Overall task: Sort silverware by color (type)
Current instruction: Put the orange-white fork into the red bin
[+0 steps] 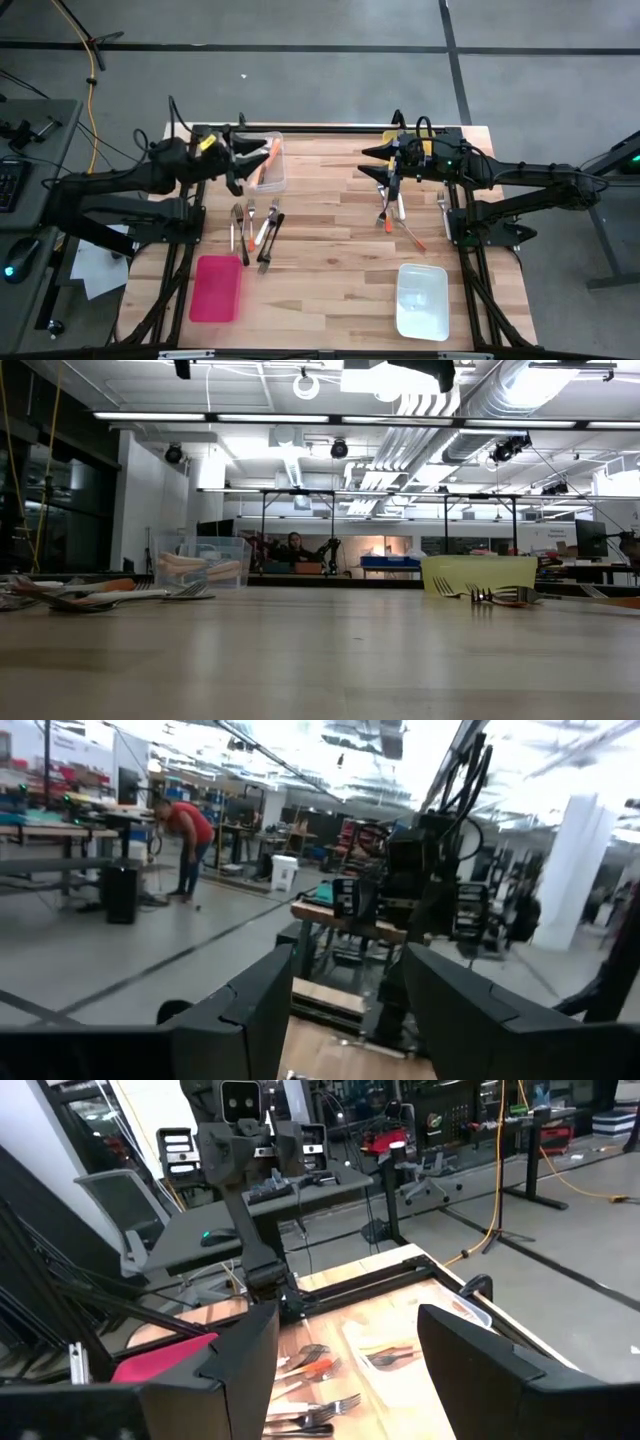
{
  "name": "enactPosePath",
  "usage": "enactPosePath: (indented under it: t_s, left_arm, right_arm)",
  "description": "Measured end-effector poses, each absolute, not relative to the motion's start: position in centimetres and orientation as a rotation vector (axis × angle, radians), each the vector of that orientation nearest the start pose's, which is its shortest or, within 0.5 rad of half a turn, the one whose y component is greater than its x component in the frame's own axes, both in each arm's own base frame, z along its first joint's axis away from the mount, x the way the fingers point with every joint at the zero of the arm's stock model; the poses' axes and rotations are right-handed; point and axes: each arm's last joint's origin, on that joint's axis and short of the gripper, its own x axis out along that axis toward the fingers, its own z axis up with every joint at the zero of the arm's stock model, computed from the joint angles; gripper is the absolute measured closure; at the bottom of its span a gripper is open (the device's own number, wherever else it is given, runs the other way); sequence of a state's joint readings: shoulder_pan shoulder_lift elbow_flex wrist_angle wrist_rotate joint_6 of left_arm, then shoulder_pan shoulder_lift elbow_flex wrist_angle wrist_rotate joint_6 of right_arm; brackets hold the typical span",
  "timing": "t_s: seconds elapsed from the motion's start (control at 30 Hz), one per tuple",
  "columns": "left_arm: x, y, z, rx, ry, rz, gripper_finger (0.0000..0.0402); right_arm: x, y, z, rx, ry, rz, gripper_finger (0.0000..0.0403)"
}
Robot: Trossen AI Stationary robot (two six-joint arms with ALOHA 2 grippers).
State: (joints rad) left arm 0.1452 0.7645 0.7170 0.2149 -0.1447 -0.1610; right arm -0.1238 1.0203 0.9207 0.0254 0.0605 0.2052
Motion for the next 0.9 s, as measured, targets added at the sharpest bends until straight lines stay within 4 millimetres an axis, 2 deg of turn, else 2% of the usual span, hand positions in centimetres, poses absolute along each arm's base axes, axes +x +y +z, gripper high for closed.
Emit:
enactPosePath:
  t_s: [0.27, 0.73, 0.83, 0.9]
  left_arm:
    - [17.9, 2.8, 34.7, -0.136, -0.170, 0.271, 0.0220]
    - [17.9, 2.9, 34.6, -0.153, -0.172, 0.270, 0.0220]
    - [17.9, 2.9, 34.6, -0.153, -0.172, 0.270, 0.0220]
    - [17.9, 2.9, 34.6, -0.153, -0.172, 0.270, 0.0220]
  right_arm:
    - [22.6, -3.0, 35.7, 0.203, 0.057, -0.191, 0.0178]
    - [22.6, -3.0, 35.4, 0.203, 0.084, -0.194, 0.0178]
    - [22.5, -3.0, 34.9, 0.236, 0.135, -0.201, 0.0178]
    - [22.3, -3.0, 33.9, 0.278, 0.232, -0.217, 0.0178]
